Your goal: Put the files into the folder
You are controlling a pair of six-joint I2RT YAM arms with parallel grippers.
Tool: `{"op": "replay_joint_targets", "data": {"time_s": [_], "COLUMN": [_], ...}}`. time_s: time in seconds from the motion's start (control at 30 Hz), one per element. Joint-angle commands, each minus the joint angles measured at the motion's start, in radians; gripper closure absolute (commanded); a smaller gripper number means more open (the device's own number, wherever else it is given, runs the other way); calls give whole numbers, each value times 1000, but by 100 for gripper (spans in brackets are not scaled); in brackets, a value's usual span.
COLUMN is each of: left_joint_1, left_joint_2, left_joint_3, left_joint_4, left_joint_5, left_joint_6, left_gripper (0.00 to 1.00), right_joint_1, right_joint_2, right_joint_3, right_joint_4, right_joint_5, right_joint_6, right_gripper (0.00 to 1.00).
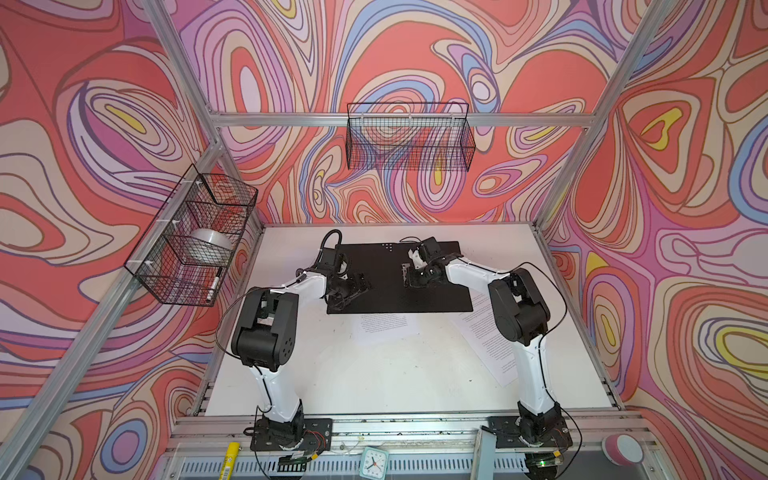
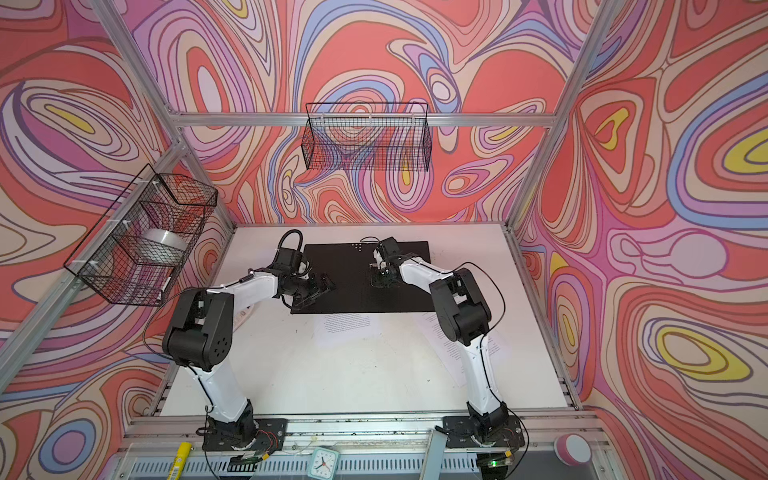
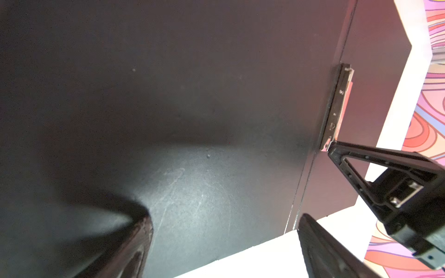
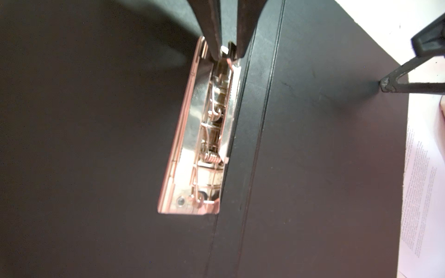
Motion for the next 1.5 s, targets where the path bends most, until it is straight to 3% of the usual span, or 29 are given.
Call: {"op": "replay_joint_targets", "data": {"time_s": [0.0, 0.5, 0.77, 1.2, 1.47], "left_joint_1": [7, 7, 7, 7, 7], "left_joint_2": [42, 66, 77, 78, 79], "left_joint_3": [-47, -66, -68, -59, -63], "left_joint_4": [-13, -9, -11, -20, -36], "left_joint_5": [-56, -61, -62, -70, -90], "left_joint_6": [-16, -14, -12, -8, -6], "left_gripper": [6, 7, 7, 7, 7], "right_joint_1": [-5, -7, -26, -32, -31], "right_joint_2": [34, 79, 77, 103, 100], "right_joint_3": [31, 69, 64, 72, 36], "right_joint_4": [-6, -21, 21, -8, -89], "right_joint_5": [-12, -21, -91, -61, 114], "right_joint_6": [6, 16, 54, 44, 92], "right_gripper": [90, 92, 88, 100, 100]}}
